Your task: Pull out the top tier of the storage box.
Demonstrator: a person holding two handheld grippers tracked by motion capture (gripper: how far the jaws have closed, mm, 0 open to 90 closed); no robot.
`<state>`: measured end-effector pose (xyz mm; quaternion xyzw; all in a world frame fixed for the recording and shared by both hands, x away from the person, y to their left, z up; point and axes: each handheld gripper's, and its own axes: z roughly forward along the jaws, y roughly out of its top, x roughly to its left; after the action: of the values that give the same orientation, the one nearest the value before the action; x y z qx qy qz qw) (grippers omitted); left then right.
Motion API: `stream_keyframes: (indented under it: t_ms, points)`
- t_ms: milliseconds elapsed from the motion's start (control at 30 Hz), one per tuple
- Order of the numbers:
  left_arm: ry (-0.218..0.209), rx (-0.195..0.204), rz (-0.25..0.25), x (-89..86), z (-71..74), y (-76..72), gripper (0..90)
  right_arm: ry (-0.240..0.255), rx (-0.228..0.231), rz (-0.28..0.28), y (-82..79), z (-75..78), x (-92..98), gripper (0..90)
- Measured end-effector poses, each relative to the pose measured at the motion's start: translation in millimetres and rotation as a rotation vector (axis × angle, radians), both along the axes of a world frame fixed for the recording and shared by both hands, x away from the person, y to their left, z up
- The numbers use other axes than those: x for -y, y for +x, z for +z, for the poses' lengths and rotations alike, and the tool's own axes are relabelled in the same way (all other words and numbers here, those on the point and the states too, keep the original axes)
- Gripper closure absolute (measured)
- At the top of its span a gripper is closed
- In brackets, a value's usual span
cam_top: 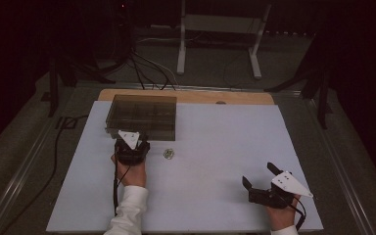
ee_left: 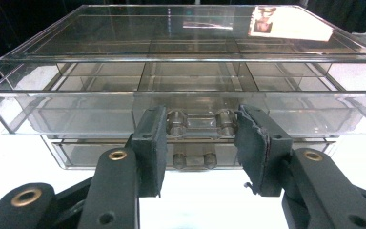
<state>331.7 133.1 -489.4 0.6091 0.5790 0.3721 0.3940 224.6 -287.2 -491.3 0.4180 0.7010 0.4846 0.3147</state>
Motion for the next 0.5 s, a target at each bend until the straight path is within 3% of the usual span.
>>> stream_keyframes:
  t_ms: [100,200,400,500]
  points:
    - [-0.011,0.016,-0.012,-4.0,2.1,-1.9,44.0,0.001,-0.001,0.0,0.2,-0.1,0.4,0.0]
    - [-0.029,0.032,-0.038,-8.7,4.0,-3.7,39.7,0.001,-0.001,0.0,0.0,0.0,0.3,0.0]
    - [-0.038,0.039,-0.08,-17.1,5.9,-6.9,18.6,0.004,0.001,0.0,0.1,0.0,0.5,0.0]
    - [-0.057,0.04,-0.096,-22.3,7.8,-8.7,16.1,0.005,0.0,0.0,0.0,0.0,0.4,0.0]
